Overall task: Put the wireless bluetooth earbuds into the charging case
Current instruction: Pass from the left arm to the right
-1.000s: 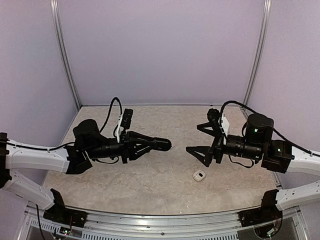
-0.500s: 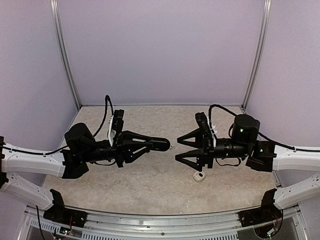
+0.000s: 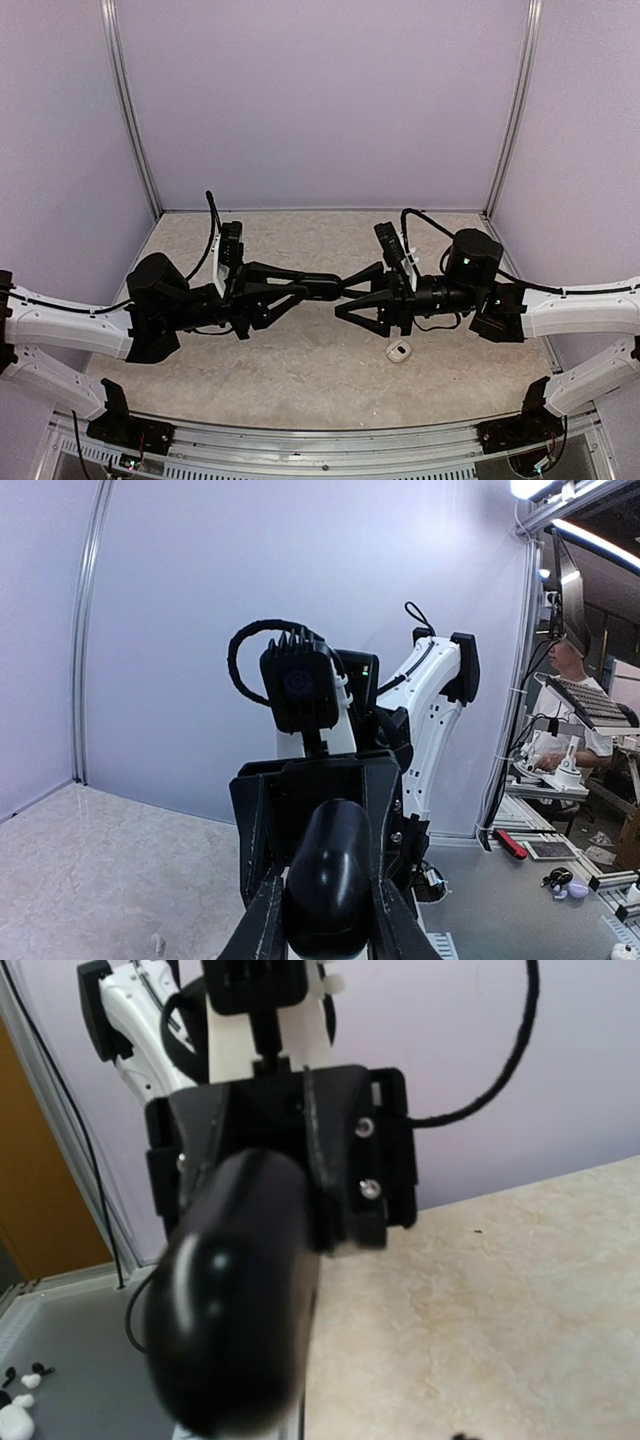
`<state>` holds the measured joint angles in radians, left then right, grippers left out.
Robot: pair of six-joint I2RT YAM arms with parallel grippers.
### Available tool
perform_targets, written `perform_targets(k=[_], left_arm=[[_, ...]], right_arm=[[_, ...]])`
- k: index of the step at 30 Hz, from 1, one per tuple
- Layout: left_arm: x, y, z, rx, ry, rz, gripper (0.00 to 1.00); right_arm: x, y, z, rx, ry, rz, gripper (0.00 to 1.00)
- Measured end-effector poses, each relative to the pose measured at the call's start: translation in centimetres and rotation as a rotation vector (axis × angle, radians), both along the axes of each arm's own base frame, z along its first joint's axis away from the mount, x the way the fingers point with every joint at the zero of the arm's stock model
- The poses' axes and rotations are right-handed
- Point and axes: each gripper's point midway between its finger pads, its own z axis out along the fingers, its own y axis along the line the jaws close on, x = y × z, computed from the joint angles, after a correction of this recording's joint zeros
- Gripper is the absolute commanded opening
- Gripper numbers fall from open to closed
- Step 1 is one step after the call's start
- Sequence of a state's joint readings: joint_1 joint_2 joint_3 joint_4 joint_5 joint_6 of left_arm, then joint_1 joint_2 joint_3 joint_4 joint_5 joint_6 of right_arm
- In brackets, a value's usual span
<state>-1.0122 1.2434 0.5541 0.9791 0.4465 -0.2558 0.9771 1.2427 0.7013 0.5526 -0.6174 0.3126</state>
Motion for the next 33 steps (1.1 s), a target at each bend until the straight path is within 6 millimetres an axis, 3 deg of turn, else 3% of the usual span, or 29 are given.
perform_targets(k=[7,12,33], left_arm=[[0.2,-0.6,-0.2,-0.025,0.004,0.014,0.0],[0.3,-0.6,0.0,-0.051,0.004,0.034,0.0],[0.5,0.2,0.2,-0.096,0.01,0.065,0.0]], right_arm=[[-0.7,0.6,1.0,0.043,-0.011,0.028,0.51],[-0.8,0.7,2.1,0.086,-0.031,0.028,0.42],[-0.5,2.1,2.4,0.159,-0.011,0.028,0.32]])
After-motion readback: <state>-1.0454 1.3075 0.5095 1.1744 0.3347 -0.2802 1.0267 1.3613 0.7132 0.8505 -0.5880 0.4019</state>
